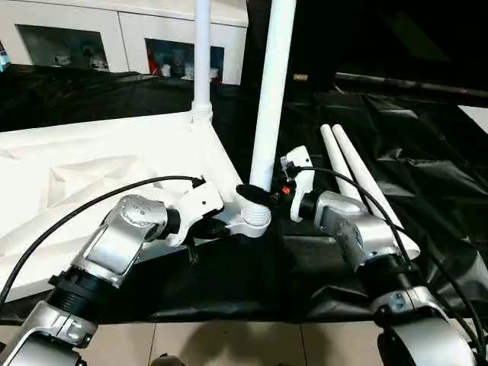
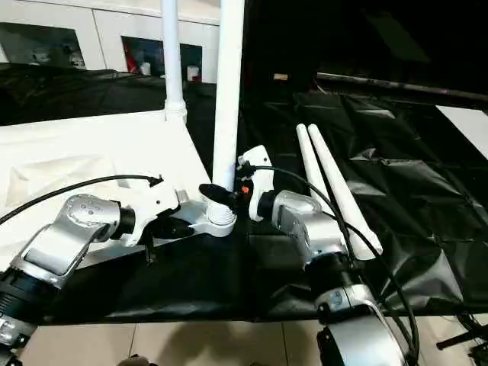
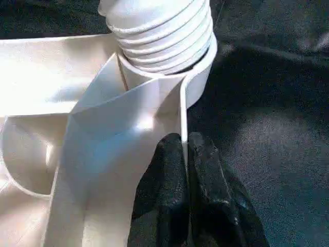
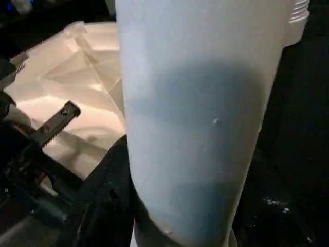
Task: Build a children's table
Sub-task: Insert table leg to table base
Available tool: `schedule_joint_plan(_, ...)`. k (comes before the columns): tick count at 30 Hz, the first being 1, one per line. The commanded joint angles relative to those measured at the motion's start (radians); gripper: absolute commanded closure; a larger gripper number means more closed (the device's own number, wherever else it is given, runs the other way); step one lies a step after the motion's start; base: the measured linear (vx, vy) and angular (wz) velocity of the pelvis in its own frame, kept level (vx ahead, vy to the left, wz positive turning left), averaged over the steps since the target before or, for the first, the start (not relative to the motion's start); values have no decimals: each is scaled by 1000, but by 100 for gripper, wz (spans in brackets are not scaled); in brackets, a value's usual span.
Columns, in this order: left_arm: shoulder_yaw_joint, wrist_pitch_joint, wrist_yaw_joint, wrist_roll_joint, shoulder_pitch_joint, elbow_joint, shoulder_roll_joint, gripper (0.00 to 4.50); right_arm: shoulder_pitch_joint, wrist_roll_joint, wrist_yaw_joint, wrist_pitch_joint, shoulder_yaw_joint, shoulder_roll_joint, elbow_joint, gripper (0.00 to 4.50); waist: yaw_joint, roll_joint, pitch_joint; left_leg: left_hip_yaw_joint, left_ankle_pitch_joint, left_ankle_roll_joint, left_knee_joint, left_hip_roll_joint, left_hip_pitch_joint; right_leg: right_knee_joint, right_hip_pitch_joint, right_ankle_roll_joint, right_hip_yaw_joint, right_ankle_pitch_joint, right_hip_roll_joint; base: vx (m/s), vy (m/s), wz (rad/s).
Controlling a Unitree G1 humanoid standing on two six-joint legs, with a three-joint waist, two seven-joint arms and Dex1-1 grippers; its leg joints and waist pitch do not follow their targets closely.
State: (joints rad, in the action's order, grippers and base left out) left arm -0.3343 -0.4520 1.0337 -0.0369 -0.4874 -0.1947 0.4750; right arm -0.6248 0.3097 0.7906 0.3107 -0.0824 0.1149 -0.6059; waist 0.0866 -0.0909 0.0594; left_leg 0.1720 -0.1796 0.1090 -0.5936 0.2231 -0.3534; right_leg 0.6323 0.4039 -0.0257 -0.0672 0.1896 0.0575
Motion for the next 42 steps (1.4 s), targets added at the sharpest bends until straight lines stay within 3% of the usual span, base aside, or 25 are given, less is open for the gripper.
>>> schedule_joint_plan(1,-9,23,1,10,-27,4,-16,450,1,8,-7,-12,30,1,-45,259,-6,17,-68,4,-146,13,68,11,5,-72,-51,-163,52,188,73,0,0,0)
schedule_joint_plan(2,-8,23,0,10,-28,2,-17,450,2,11,-7,-18,35,-2,-53,259,-7,16,-67,4,-150,14,68,11,5,-73,-51,-164,52,192,73,0,0,0)
schedule_joint_plan(3,-6,23,-2,10,-30,-1,-17,450,7,16,-4,-29,42,-5,-67,259,-5,24,-67,3,-166,19,70,11,8,-75,-50,-164,52,205,74,0,0,0)
schedule_joint_plan(4,-5,24,-3,8,-32,-4,-13,450,14,22,0,-46,51,-11,-89,259,-6,21,-67,3,-170,19,69,11,7,-76,-50,-165,52,205,74,0,0,0)
schedule_joint_plan(9,-3,24,-3,5,-35,-8,-7,450,33,33,-1,-97,76,-31,-137,259,-4,31,-67,0,-199,27,72,12,9,-77,-50,-174,50,209,73,0,0,0)
schedule_joint_plan(10,-2,25,-4,5,-36,-10,-7,450,34,35,-5,-114,88,-37,-154,259,-3,37,-69,-1,-201,29,72,11,10,-76,-51,-177,50,205,74,0,0,0)
schedule_joint_plan(11,-2,24,-4,4,-36,-9,-5,450,39,36,-12,-137,100,-43,-172,259,-4,33,-68,-1,-208,30,72,12,9,-77,-50,-182,50,204,74,0,0,0)
schedule_joint_plan(12,-2,24,-3,3,-37,-8,-3,450,44,40,-17,-160,113,-50,-192,259,-3,41,-68,-2,-215,31,73,12,10,-77,-50,-185,50,202,74,0,0,0)
schedule_joint_plan(14,-2,23,-4,3,-39,-8,-2,450,51,42,-24,-190,126,-58,-210,259,-3,37,-69,-2,-218,30,73,12,9,-76,-51,-190,50,196,74,0,0,0)
schedule_joint_plan(16,0,23,-6,2,-42,-8,-1,450,56,43,-30,-216,134,-64,-229,259,-1,52,-69,-4,-223,31,74,12,11,-74,-51,-198,49,181,74,0,0,0)
schedule_joint_plan(18,2,23,-9,2,-45,-9,0,450,61,41,-37,-248,139,-69,-248,259,-2,48,-69,-3,-238,30,74,12,11,-76,-51,-203,49,185,74,0,0,0)
schedule_joint_plan(25,9,12,-17,3,-49,9,9,450,105,46,-43,-358,179,-111,-310,259,4,55,-67,-7,-256,29,78,14,10,-76,-51,-208,48,194,77,0,0,0)
schedule_joint_plan(30,12,9,-11,-1,-46,17,28,450,124,43,-56,-419,177,-124,-326,259,5,61,-67,-8,-264,27,79,13,11,-74,-51,-218,48,176,76,0,0,0)
schedule_joint_plan(42,9,35,-29,-11,-52,-15,23,450,199,28,-39,-493,180,-84,-195,259,5,61,-64,-7,-276,19,81,14,12,-80,-49,-205,50,206,75,0,0,0)
